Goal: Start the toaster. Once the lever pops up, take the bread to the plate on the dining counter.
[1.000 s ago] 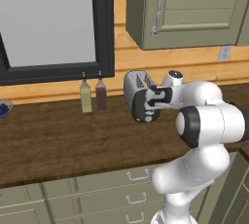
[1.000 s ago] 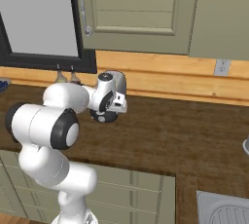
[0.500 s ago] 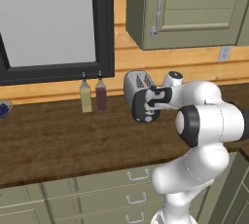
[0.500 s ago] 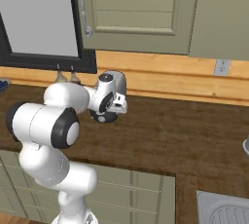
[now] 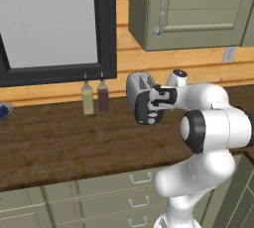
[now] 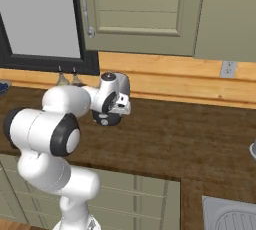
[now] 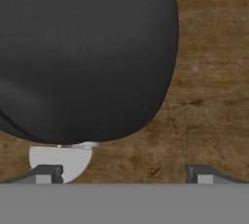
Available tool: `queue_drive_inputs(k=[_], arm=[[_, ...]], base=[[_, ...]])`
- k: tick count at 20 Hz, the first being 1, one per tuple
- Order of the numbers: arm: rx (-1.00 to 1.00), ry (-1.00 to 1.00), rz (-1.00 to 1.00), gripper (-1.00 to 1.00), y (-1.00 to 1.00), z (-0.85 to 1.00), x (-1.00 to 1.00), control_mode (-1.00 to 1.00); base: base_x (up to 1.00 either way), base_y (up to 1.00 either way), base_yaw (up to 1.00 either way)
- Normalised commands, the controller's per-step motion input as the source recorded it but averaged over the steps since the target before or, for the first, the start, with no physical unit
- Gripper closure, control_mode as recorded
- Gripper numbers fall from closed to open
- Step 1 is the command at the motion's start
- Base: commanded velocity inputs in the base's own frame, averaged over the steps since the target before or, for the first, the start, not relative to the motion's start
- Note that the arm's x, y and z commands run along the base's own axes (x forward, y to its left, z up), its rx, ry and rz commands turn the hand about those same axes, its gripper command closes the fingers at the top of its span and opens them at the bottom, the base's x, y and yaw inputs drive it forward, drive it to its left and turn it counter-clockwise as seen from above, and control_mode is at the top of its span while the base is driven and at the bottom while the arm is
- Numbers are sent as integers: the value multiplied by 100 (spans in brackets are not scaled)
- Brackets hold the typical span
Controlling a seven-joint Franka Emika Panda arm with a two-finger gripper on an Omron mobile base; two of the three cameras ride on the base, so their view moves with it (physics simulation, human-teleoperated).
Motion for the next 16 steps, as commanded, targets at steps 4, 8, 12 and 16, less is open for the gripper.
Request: queue_drive_inputs(k=[4, 8, 12, 16], arm=[[0, 0, -1, -100, 0, 44, -10, -100], [0, 0, 0, -100, 0, 51, -2, -100], [0, 0, 0, -100, 0, 53, -3, -100], [0, -17, 0, -100, 0, 33, -6, -100]], base=[[0, 0, 0], [0, 0, 0], [0, 0, 0], [0, 0, 0]])
